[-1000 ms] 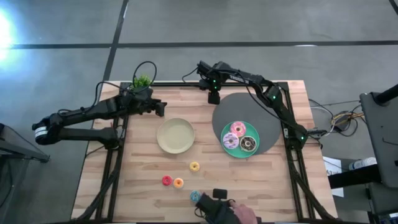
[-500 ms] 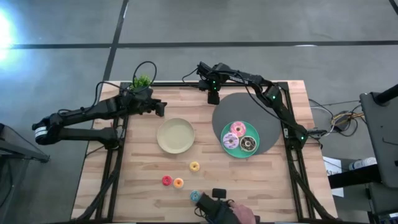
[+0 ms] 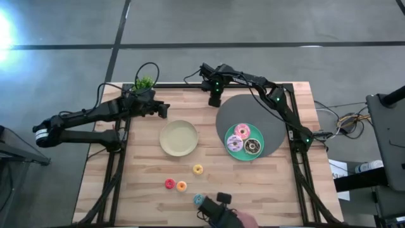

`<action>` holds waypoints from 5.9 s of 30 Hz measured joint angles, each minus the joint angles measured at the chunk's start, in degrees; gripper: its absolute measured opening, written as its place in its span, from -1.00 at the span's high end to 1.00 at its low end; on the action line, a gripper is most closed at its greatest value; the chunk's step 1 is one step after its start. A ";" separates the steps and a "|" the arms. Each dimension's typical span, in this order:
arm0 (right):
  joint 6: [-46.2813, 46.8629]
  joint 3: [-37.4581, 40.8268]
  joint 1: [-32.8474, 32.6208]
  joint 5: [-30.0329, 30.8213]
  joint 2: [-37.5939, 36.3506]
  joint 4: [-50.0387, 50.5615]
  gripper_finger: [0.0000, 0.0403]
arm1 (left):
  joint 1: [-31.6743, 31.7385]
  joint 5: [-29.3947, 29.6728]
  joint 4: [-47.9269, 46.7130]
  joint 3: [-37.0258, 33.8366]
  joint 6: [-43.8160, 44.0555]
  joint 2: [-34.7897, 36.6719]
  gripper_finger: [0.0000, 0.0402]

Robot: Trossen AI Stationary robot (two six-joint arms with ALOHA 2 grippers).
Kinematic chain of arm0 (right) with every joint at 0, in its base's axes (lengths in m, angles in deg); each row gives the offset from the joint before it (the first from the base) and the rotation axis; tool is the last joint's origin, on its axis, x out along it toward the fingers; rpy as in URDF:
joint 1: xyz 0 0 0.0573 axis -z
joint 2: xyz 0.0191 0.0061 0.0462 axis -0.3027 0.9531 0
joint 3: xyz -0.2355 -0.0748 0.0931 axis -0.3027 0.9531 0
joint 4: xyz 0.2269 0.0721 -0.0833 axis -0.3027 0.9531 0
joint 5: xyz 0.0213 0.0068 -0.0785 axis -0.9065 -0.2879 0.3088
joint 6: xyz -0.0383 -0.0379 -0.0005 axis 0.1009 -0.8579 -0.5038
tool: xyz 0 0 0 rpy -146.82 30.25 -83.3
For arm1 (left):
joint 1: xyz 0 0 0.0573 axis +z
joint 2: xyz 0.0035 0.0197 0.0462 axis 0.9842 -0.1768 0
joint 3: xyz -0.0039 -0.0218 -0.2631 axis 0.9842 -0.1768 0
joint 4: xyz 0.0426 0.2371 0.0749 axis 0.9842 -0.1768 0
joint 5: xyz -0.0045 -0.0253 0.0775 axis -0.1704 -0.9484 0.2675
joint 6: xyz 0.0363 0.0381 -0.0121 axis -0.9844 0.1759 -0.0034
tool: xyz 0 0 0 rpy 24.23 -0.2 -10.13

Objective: Pick & Place donuts
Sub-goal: Put the top small orange donut on the brown plate, then put the small yellow donut on the brown plate

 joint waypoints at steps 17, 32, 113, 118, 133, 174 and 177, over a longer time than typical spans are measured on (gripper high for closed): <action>27.55 0.12 1.54 -57.50 -8.13 -0.56 0.96 | 0.03 -1.76 -1.62 0.00 -3.78 0.00 0.09; 28.05 0.06 -13.14 -75.85 -10.01 -1.90 0.96 | 0.09 -31.77 11.42 -0.02 -28.03 -0.76 0.09; 41.93 -0.36 -11.37 -47.40 -13.04 -1.86 0.23 | -2.99 -38.74 5.21 -0.42 -30.76 -9.72 0.99; 36.75 -0.35 -11.37 -33.58 -15.35 1.87 0.08 | -2.80 -38.51 1.67 -7.06 -25.34 -9.75 1.00; 35.29 -0.10 -11.22 -23.51 -19.43 2.10 0.03 | -2.99 -33.14 14.63 -20.91 -9.83 -9.90 0.97; 16.47 11.54 -25.65 -14.59 -19.30 4.51 0.07 | -4.28 -19.39 -12.44 -0.55 -16.97 6.52 0.43; 18.25 16.10 -29.09 -13.61 -19.23 -0.24 0.12 | -4.37 -19.43 -12.43 -0.74 -14.67 9.17 0.43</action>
